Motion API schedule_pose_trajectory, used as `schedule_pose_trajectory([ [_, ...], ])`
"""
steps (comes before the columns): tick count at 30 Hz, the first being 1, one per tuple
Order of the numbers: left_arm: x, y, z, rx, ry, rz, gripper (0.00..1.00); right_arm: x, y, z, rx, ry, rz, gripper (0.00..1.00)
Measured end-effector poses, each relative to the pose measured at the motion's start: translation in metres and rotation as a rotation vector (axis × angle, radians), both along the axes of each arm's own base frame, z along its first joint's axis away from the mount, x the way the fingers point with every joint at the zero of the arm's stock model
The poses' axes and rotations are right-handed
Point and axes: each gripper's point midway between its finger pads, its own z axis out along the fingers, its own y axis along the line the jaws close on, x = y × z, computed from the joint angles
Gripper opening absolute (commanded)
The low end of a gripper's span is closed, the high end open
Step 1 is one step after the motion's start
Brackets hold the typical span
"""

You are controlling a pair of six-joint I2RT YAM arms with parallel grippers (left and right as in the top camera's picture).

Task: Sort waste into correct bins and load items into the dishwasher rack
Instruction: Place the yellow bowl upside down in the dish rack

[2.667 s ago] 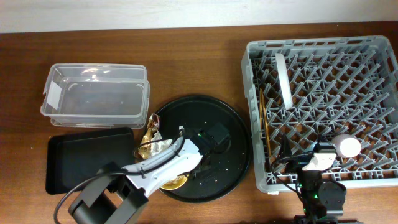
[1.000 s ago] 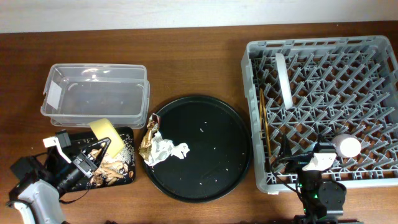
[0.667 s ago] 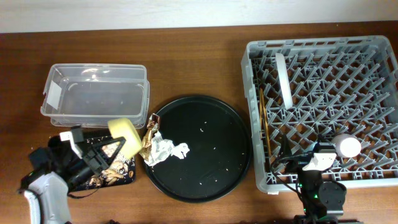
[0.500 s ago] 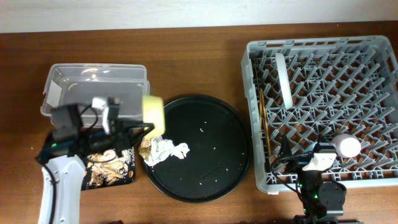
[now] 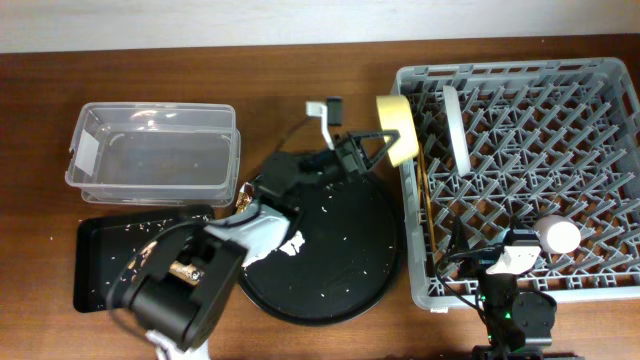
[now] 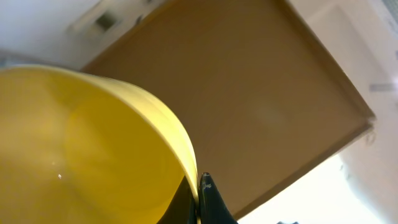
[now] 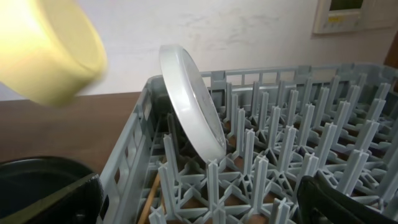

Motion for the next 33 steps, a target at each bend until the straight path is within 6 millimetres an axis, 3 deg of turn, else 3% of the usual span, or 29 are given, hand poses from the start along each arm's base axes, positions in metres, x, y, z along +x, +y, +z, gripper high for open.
schedule_pose_trajectory([
  [1, 0.004, -0.021, -0.019, -0.002, 0.068, -0.035, 0.01, 0.000, 0.000, 0.000, 0.000, -0.001, 0.000, 0.98],
  [2, -0.001, -0.039, -0.026, -0.002, 0.090, -0.070, 0.01, 0.000, 0.000, 0.000, 0.000, -0.001, 0.000, 0.98],
  [4, -0.003, -0.054, -0.025, 0.016, 0.118, -0.089, 0.01, 0.000, 0.000, 0.000, 0.001, -0.002, 0.000, 0.98],
  [7, 0.009, -0.055, -0.047, 0.081, 0.194, -0.047, 0.01, 0.000, 0.000, 0.000, 0.001, -0.002, 0.000, 0.98],
  [15, 0.005, -0.059, -0.049, 0.100, 0.164, -0.046, 0.01, 0.000, 0.000, 0.000, 0.000, -0.002, 0.000, 0.98],
  [17, 0.000, -0.065, -0.057, 0.128, 0.184, -0.057, 0.01, 0.000, 0.000, 0.000, 0.001, -0.002, 0.000, 0.98],
  [18, 0.001, -0.065, -0.060, 0.139, 0.190, -0.056, 0.13, 0.000, 0.000, 0.000, 0.000, -0.002, 0.000, 0.98],
  [19, 0.001, -0.065, -0.066, 0.156, 0.202, -0.055, 0.33, 0.000, 0.000, 0.000, 0.000, -0.002, 0.000, 0.98],
  [20, 0.001, -0.066, -0.068, 0.166, 0.200, -0.053, 0.44, 0.000, 0.000, 0.000, 0.000, -0.002, 0.000, 0.98],
  [22, 0.002, -0.065, -0.067, 0.165, 0.189, -0.044, 0.94, 0.000, 0.000, 0.000, 0.001, -0.002, 0.000, 0.98],
  [23, 0.004, -0.064, -0.067, 0.165, 0.184, -0.038, 0.99, 0.000, 0.000, 0.000, 0.000, -0.002, 0.000, 0.98],
  [27, 0.027, -0.037, -0.059, 0.142, 0.153, -0.005, 0.99, 0.000, 0.000, 0.000, 0.000, -0.002, 0.000, 0.98],
  [29, 0.044, -0.017, -0.071, 0.174, 0.209, 0.014, 0.99, 0.000, 0.000, 0.000, 0.000, -0.002, 0.000, 0.98],
  [31, 0.048, -0.010, -0.091, 0.227, 0.302, 0.014, 0.99, 0.000, 0.000, 0.000, 0.000, -0.002, 0.000, 0.98],
  [33, 0.052, -0.004, -0.091, 0.225, 0.304, 0.016, 0.99, 0.000, 0.000, 0.000, 0.001, -0.002, 0.000, 0.98],
])
